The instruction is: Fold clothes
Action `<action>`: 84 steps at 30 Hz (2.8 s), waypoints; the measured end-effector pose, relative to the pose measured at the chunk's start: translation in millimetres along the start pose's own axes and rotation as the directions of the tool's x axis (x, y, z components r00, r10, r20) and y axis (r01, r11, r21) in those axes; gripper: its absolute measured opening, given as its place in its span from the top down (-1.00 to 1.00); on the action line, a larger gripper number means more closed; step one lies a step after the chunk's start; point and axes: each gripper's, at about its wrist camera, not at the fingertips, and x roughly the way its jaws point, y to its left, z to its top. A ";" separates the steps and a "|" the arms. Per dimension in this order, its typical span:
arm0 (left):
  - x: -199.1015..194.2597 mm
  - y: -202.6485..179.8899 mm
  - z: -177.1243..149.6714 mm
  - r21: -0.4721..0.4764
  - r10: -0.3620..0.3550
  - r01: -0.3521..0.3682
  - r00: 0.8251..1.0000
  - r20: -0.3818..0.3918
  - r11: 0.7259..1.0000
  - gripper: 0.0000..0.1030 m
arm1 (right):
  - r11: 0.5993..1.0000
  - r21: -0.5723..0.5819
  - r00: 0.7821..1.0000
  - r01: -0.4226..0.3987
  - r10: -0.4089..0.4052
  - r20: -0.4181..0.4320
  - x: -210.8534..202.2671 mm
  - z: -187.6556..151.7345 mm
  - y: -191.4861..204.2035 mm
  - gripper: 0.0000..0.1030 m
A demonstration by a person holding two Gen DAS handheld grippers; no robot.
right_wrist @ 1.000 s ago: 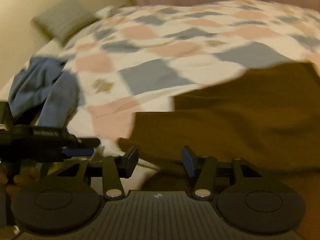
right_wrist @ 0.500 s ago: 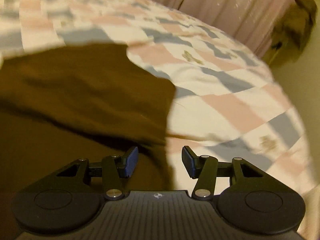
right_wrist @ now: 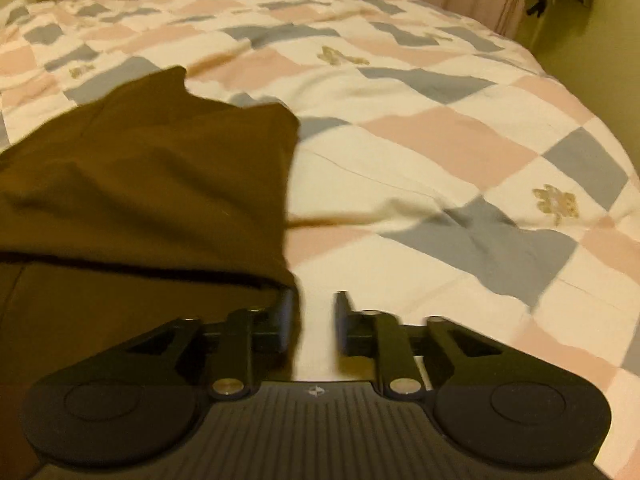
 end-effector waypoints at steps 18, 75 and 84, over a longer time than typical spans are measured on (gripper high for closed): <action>-7.8 36.2 -46.6 -0.621 -0.178 0.217 0.976 0.124 0.753 0.36 | 0.983 0.070 0.985 -0.170 0.168 0.030 -31.7 5.1 49.8 0.32; 89.7 -208.7 -168.9 0.905 0.051 -0.424 0.903 0.426 -0.038 0.67 | 0.946 -0.001 0.944 -0.324 0.323 -0.071 -18.3 -0.7 62.2 -0.01; 21.6 -179.6 -51.0 0.670 -0.130 0.009 0.983 0.131 0.742 0.50 | 0.791 0.084 0.796 -0.606 0.600 0.084 -26.8 38.9 76.6 0.54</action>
